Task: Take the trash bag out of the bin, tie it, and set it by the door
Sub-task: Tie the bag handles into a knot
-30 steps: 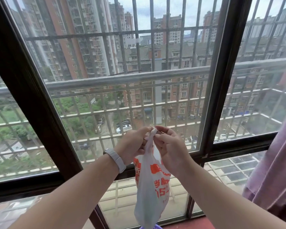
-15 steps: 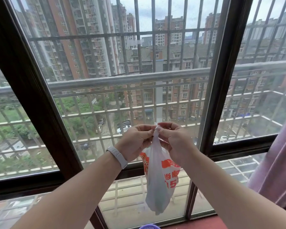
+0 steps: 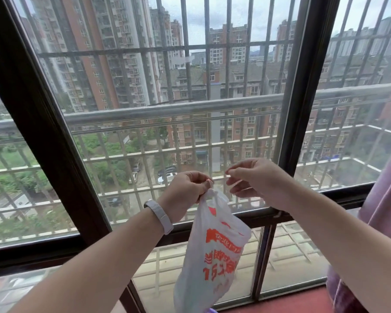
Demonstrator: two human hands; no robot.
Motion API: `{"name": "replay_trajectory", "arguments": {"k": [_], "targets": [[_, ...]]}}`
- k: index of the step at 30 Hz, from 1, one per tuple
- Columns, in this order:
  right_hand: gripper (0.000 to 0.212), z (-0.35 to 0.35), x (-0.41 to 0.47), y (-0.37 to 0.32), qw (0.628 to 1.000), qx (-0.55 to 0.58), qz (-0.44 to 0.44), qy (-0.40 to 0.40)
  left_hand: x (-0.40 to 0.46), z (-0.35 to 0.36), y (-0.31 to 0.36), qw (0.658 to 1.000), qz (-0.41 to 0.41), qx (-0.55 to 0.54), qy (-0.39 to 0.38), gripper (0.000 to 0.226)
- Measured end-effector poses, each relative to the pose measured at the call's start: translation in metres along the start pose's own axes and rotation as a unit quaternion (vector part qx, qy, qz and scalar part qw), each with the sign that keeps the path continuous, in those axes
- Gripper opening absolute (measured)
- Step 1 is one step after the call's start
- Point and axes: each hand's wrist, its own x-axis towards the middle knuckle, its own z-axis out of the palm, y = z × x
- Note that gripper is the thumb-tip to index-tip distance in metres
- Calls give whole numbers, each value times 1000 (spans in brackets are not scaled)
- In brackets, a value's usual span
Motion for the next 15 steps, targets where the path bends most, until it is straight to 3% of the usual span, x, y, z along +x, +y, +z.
{"name": "replay_trajectory", "arguments": {"k": [3,5,8,12,15], "targets": [[21,16,7,-4,984,-170,-32,-46,-3,-1,4,1000,20,20,-11,15],[22,28,13,-3,977,-201,-37,-61,-5,-5,7,999,25,35,-1,13],[24,41,21,2,984,-172,-29,-45,-8,-12,8,999,30,32,12,12],[16,51,24,5,989,-110,8,-95,-11,-22,6,998,44,17,30,10],[15,60,25,9,997,-12,7,-71,-13,-26,1,997,62,17,42,15]]}}
